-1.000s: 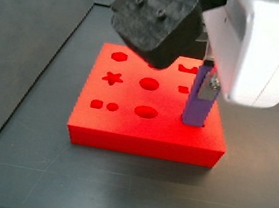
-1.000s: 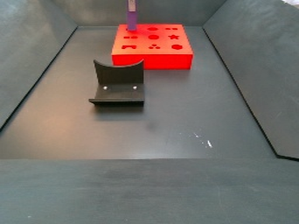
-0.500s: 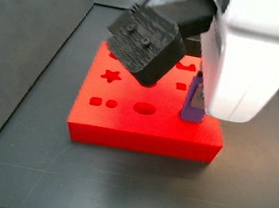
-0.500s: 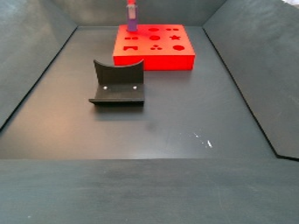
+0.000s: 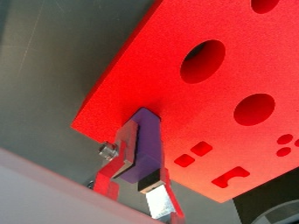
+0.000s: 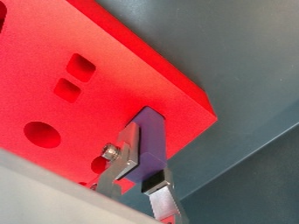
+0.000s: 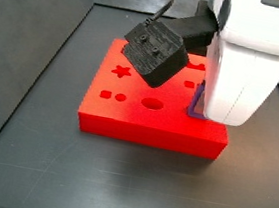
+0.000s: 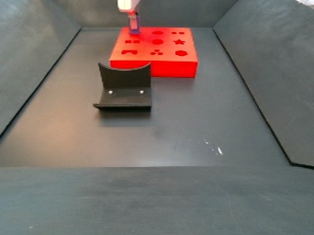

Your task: Insert the rectangle object.

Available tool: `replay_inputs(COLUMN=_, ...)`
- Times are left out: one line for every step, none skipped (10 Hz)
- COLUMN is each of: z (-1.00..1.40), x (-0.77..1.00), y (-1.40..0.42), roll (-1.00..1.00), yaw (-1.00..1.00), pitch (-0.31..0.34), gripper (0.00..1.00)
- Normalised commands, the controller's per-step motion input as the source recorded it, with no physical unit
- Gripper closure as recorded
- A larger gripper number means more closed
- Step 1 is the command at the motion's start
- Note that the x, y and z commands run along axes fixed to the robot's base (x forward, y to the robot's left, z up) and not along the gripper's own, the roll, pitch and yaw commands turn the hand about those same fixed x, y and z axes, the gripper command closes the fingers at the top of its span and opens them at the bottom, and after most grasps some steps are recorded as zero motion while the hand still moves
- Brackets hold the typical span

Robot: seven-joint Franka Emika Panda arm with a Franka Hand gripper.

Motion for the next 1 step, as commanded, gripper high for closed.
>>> replay_inputs(z=0.0, x=0.0, y=0.0, roll=0.01, yaw=0.0, pitch=0.0, gripper=1.0)
